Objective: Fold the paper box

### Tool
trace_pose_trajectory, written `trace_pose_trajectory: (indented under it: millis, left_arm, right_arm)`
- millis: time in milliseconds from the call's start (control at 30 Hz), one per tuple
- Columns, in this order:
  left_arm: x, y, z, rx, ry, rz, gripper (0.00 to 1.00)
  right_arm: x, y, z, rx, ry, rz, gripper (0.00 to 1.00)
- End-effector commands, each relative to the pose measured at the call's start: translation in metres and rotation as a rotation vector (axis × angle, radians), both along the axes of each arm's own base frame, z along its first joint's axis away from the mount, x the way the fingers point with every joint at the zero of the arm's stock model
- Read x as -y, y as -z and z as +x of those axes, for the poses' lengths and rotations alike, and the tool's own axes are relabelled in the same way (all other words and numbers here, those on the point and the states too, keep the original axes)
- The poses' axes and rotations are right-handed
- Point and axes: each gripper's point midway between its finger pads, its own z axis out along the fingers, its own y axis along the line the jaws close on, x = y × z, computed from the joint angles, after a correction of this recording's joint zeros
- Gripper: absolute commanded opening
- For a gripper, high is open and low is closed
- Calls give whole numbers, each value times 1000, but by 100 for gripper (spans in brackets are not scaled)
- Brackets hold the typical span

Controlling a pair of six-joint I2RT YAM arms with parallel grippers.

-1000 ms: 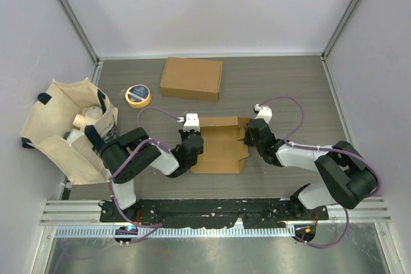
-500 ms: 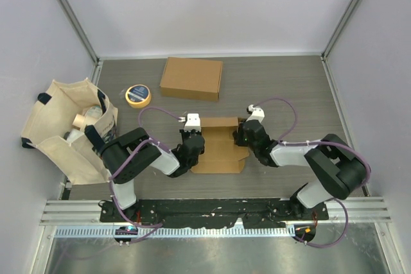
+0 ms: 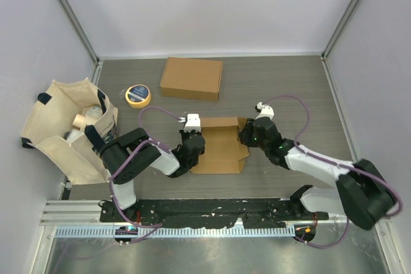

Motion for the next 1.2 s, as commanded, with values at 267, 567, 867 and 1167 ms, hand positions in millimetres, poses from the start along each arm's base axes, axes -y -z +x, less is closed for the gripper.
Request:
trace_pose_trajectory:
  millis: [267,567,867,1167]
  left_arm:
    - [-7,2,-6,-5,-5,33,0]
    - [-5,3,-5,-5,0,27,0]
    - [2,2,-6,-2,13,34,0]
    - [6,0,-7,7,13,45,0]
  right_arm:
    - [63,-83,-10,-60,-87,-285,63]
    - [53,-54,8,-109,-143,-336,63]
    - [33,-59,16,-79,-134,-274,16]
    - [-5,-76,-6,-140,-90,-85,1]
